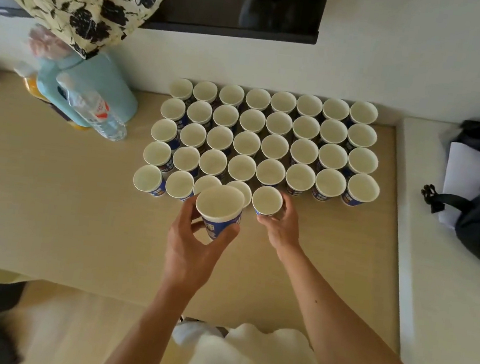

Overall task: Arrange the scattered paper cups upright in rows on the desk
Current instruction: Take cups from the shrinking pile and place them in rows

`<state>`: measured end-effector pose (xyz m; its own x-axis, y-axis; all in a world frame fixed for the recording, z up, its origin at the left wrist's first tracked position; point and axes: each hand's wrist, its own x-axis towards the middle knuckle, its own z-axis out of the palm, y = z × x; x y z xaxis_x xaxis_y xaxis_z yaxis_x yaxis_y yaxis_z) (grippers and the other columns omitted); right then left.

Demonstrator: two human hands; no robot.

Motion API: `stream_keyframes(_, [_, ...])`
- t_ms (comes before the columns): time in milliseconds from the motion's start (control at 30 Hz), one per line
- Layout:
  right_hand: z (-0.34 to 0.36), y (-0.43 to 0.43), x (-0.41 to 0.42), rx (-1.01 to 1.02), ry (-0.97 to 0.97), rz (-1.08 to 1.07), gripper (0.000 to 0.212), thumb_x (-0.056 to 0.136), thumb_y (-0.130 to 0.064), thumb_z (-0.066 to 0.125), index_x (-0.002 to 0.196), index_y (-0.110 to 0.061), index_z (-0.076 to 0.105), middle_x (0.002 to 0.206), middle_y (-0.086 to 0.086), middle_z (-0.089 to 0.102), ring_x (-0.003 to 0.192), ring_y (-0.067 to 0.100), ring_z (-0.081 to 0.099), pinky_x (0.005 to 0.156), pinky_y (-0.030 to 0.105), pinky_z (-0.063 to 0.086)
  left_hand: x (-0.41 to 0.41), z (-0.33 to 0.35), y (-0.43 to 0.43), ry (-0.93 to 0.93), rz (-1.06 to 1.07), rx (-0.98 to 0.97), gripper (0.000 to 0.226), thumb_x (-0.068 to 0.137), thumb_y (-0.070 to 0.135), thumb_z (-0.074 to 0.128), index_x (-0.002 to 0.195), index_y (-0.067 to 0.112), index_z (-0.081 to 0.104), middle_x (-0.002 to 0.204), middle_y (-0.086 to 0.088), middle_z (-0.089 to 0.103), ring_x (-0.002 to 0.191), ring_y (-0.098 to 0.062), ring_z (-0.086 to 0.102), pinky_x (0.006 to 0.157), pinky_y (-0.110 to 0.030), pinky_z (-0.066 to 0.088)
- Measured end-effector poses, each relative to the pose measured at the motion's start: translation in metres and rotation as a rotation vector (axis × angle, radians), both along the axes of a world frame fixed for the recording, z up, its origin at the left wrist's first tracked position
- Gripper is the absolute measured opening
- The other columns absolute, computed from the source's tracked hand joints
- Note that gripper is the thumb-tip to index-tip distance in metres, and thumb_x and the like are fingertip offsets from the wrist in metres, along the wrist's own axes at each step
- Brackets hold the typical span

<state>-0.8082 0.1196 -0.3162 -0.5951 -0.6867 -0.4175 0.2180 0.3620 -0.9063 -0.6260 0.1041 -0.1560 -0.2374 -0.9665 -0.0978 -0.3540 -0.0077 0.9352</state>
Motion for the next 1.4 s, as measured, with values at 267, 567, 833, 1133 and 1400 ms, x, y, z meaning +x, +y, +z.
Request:
stream_keyframes(267, [-0.005,-0.004,-0.003,-0.035,-0.040,-0.019,0.072,0.075,0.016,0.075,0.131,-0.023,0.051,0.118,0.000,0.065,0.105,0.005,0.063,0.075,0.011,0.054,-0.001,-0.002,0.002,-0.015,-0.018,0.008,0.064,0.069,0.038,0.082,0.128,0.026,0.058,0.117,0.009,0.070,0.110,-0.017,0.067,0.091,-0.032,0.057])
stream_keyframes(567, [0.015,0.025,0.001,-0.009,0.093,-0.251,0.065,0.079,-0.002,0.068,0.138,-0.020,0.048,0.135,0.002,0.053,0.117,0.012,0.054,0.087,0.023,0.044,-0.004,-0.005,0.002,-0.048,-0.032,0.002,0.066,0.068,0.036,0.084,0.128,0.030,0.057,0.118,0.012,0.070,0.106,-0.013,0.068,0.085,-0.030,0.059])
stream_keyframes(833, [0.086,0.048,-0.004,-0.303,-0.328,0.236,0.061,0.077,-0.031,0.074,0.133,-0.012,0.060,0.125,0.015,0.068,0.117,0.027,0.063,0.098,0.041,0.049,-0.023,-0.009,0.004,-0.053,-0.131,0.013,0.065,0.071,0.018,0.092,0.120,0.026,0.050,0.112,0.012,0.068,0.098,-0.006,0.068,0.078,-0.014,0.054])
stream_keyframes(1133, [0.098,0.058,-0.013,-0.296,-0.224,0.357,0.061,0.070,-0.029,0.076,0.130,-0.019,0.063,0.125,0.010,0.070,0.121,0.029,0.063,0.100,0.042,0.053,-0.036,-0.012,0.005,-0.062,-0.352,-0.072,0.058,0.079,0.008,0.083,0.129,0.024,0.060,0.118,0.003,0.061,0.109,-0.009,0.064,0.090,-0.016,0.054])
stream_keyframes(1400, [0.083,0.067,-0.030,-0.207,0.031,0.189,0.068,0.060,-0.038,0.084,0.124,-0.026,0.063,0.117,-0.004,0.071,0.107,0.014,0.064,0.096,0.035,0.049,-0.034,-0.012,0.008,-0.119,-0.332,-0.030,0.052,0.083,0.026,0.075,0.132,0.032,0.058,0.122,0.013,0.066,0.115,-0.001,0.061,0.094,-0.020,0.052])
